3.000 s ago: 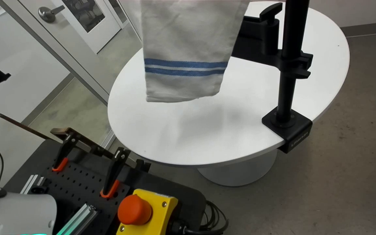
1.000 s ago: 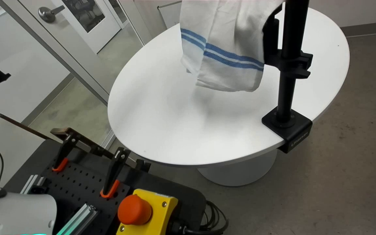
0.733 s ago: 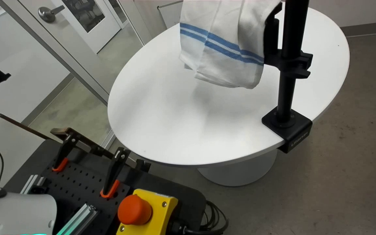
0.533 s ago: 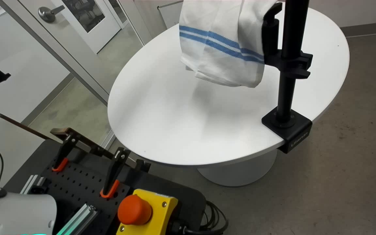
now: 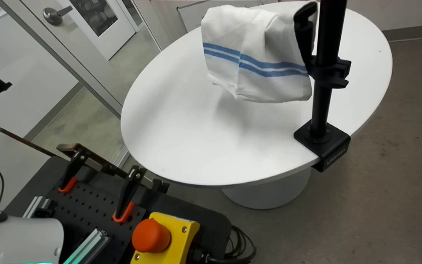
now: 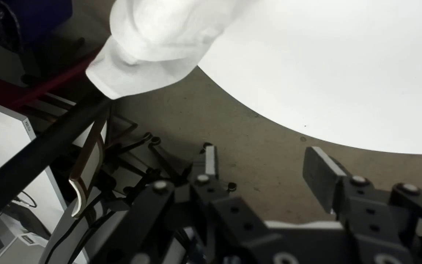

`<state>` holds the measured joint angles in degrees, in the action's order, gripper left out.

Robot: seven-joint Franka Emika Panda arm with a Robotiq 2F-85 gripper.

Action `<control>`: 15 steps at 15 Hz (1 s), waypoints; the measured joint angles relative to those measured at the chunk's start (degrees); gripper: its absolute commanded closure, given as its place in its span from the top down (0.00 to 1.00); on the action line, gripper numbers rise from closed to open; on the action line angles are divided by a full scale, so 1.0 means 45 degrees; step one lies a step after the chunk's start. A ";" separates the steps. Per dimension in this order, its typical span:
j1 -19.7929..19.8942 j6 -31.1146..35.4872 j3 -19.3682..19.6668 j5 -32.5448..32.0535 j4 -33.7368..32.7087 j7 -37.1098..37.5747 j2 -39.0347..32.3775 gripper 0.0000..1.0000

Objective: Pick up the towel from the table and hang it on the metaling object

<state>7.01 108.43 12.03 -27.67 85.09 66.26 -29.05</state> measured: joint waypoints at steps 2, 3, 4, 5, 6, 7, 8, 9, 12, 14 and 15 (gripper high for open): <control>-0.0051 -0.0039 0.0033 0.0000 -0.0142 0.0000 -0.0069 1.00; -0.0069 -0.0040 0.0036 0.0017 -0.0180 0.0000 -0.0068 1.00; -0.0093 -0.0040 0.0036 0.0068 -0.0212 -0.0004 -0.0057 1.00; -0.0122 -0.0038 0.0030 0.0165 -0.0219 -0.0024 -0.0015 1.00; -0.0154 0.0006 -0.0004 0.0348 -0.0202 -0.0092 0.0079 1.00; -0.0179 0.0103 -0.0078 0.0587 -0.0133 -0.0218 0.0242 1.00; -0.0207 0.0317 -0.0190 0.0887 0.0055 -0.0435 0.0522 1.00; -0.0247 0.0575 -0.0330 0.1200 0.0362 -0.0731 0.0902 1.00; -0.0435 0.1269 -0.0772 0.2044 0.1841 -0.1703 0.2487 1.00; -0.0553 0.1450 -0.1073 0.2596 0.2991 -0.2543 0.3649 1.00; -0.0603 0.1457 -0.1201 0.2875 0.3559 -0.3044 0.4215 1.00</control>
<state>4.29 114.99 6.62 -14.73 101.11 52.56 -10.08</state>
